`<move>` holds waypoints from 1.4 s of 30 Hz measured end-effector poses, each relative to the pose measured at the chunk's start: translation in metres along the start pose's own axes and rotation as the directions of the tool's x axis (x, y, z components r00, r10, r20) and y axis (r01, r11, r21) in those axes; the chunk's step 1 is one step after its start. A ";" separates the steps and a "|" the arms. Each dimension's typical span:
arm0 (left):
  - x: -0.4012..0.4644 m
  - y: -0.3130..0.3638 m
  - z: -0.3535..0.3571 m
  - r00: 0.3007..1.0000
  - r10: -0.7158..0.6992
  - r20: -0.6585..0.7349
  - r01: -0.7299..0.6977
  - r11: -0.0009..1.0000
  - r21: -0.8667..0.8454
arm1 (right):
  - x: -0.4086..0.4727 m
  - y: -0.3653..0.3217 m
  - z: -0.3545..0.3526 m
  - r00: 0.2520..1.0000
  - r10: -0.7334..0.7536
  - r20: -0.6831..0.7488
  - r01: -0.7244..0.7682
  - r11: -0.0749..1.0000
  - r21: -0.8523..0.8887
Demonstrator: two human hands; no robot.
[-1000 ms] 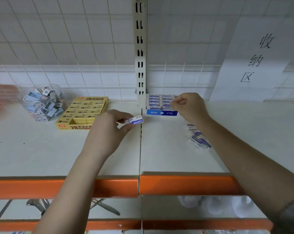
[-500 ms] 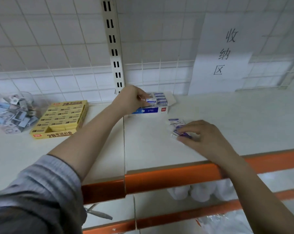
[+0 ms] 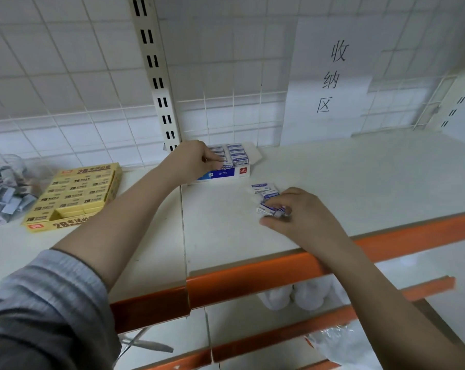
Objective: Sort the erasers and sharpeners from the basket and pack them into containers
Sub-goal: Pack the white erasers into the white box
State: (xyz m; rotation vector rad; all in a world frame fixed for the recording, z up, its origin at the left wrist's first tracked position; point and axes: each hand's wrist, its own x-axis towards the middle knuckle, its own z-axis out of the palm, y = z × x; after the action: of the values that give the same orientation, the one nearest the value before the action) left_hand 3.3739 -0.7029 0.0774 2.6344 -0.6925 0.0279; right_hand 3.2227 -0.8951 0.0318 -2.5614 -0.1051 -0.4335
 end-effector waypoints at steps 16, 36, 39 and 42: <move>-0.018 0.018 0.016 0.990 0.003 -0.140 -0.025 0.988 -0.152 | -0.006 0.003 -0.011 0.974 0.152 -0.166 -0.122 0.977 0.177; -0.016 0.064 0.050 0.987 0.113 0.114 -0.113 0.994 -0.011 | -0.037 0.000 -0.041 0.833 0.549 -0.063 -0.194 0.397 0.897; -0.012 0.066 0.049 0.983 0.107 0.151 -0.119 0.991 0.069 | -0.037 -0.001 -0.039 0.826 0.562 -0.054 -0.223 0.413 0.883; -0.006 0.064 0.045 0.985 0.073 0.155 -0.087 0.993 0.084 | -0.036 -0.002 -0.040 0.819 0.572 -0.056 -0.239 0.429 0.871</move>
State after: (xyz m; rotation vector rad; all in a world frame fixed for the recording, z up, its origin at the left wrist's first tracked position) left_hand 3.3342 -0.7688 0.0606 2.7141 -0.8672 -0.1215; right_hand 3.1765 -0.9134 0.0531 -1.4141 0.3784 -0.4751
